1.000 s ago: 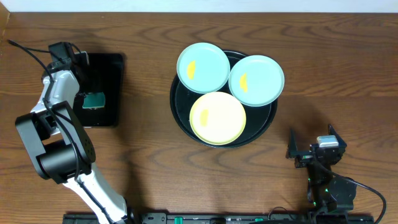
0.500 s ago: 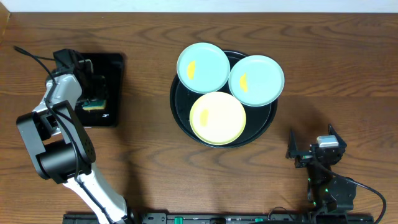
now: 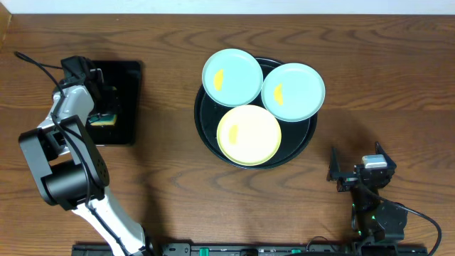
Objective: Clean dirty plates on tray and stack at the side
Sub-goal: 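Lower the left gripper and close it on the green sponge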
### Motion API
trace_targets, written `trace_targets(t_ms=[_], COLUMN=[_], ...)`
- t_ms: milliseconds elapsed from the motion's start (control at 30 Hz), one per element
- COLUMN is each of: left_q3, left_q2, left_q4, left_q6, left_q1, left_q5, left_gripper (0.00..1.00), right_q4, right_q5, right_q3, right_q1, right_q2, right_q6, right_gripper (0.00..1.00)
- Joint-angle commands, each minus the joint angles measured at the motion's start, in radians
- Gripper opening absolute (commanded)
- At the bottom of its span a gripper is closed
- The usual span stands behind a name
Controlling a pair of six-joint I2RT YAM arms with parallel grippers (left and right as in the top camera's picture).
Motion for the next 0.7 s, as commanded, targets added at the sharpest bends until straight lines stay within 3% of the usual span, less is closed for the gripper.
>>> trace_targets(t_ms=[0,433,667], left_q3=[0.007,0.006,-0.009], left_q2=[-0.060,-0.071,-0.016], left_q4=[0.009,0.004,0.020], left_q6=[-0.002,-0.002,-0.001], left_q1=[0.000,0.000,0.000], left_q5=[-0.027,-0.026,0.066], left_gripper=[0.76,0.76,0.76], right_q4=[-0.005,-0.005,-0.005], right_q5=[-0.002,-0.002,-0.002], right_q3=[-0.001,-0.001,-0.001], right_q1=[-0.003,-0.003,-0.003], right_q2=[-0.003,-0.003,-0.003], right_q6=[-0.003,-0.004,-0.003], right_gripper=[0.99,0.99,0.99])
